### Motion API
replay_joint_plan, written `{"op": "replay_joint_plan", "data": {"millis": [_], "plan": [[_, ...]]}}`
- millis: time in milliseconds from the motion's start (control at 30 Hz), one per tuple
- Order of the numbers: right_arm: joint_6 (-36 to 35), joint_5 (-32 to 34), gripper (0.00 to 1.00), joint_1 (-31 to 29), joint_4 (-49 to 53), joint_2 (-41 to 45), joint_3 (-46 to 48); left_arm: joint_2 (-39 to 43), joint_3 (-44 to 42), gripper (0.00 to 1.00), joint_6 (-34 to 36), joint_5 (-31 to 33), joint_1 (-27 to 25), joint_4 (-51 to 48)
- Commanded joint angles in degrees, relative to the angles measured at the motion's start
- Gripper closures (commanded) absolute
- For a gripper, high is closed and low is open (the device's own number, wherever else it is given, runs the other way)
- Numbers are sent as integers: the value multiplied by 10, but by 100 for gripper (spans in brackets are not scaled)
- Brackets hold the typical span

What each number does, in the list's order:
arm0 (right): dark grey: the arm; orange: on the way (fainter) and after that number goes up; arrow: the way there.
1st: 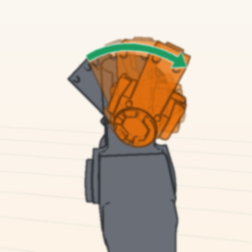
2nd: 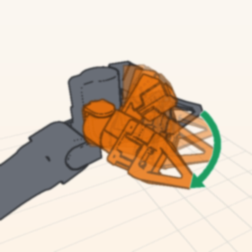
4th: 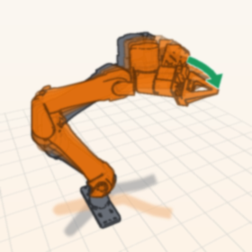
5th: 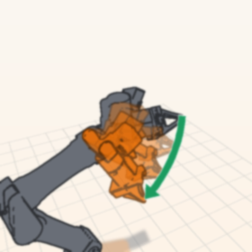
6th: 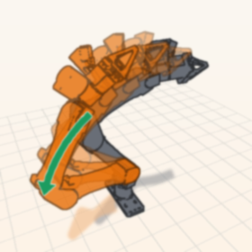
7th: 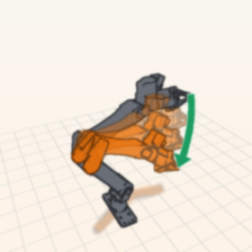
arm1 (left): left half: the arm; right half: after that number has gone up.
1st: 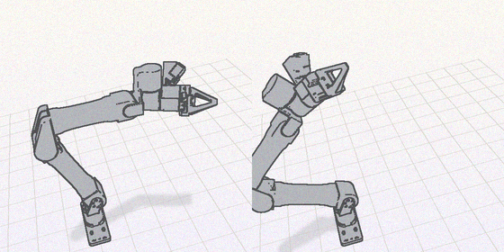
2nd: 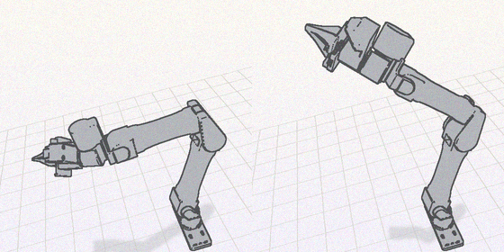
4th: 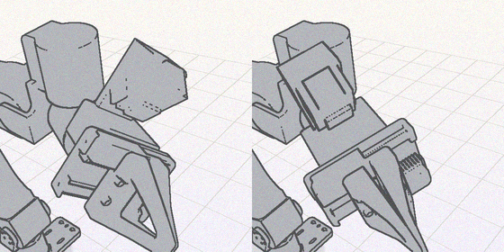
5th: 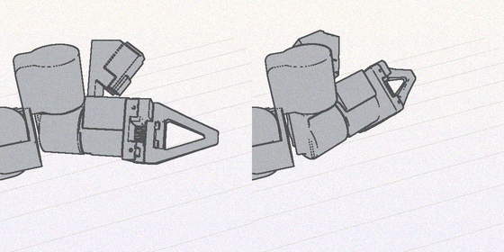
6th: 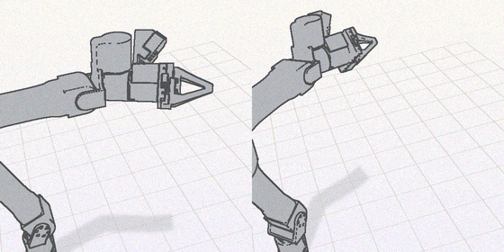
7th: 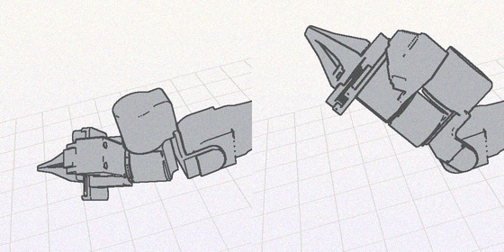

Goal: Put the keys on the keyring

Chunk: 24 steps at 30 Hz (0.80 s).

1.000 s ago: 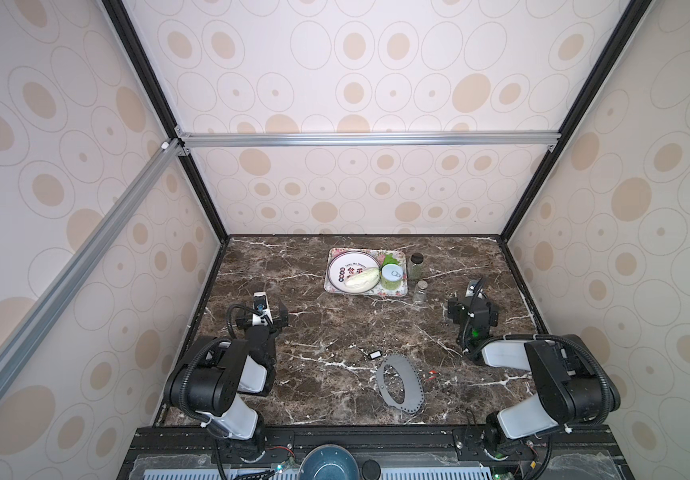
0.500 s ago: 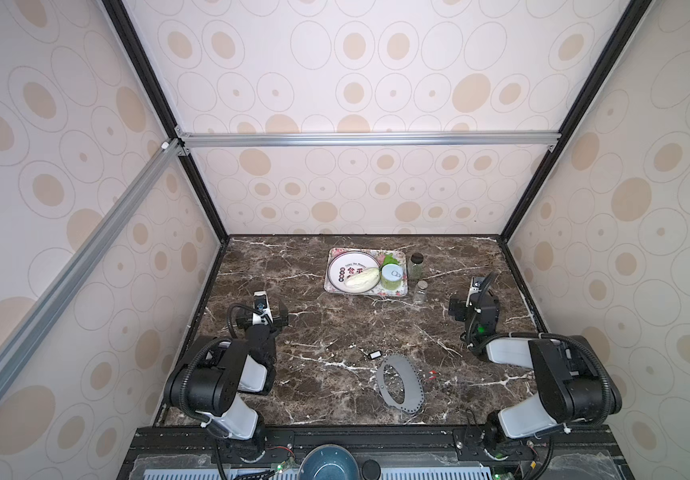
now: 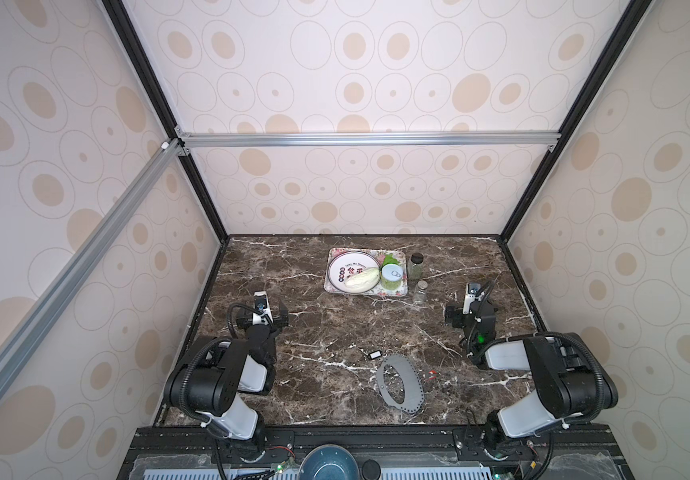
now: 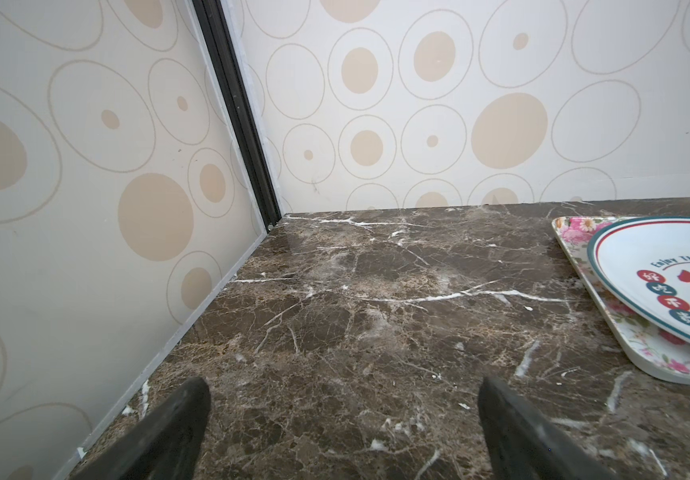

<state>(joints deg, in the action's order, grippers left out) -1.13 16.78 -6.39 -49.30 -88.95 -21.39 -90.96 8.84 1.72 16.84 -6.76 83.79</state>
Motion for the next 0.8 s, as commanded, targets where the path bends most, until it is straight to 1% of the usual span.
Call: {"op": "replay_joint_plan", "data": {"millis": [0,400,567,767], "plan": [[5,11,0,1,-8,4,-10,1,12,1,-9,2,5,1],[5,10,0,1,-8,3,-10,2,14,1,-10,2,5,-2],[6,10,0,1,-8,3,-11,2,23,1,-14,-8,11,-23],[4,11,0,1,-11,4,-9,3,24,1,-16,-13,13,-26]]}}
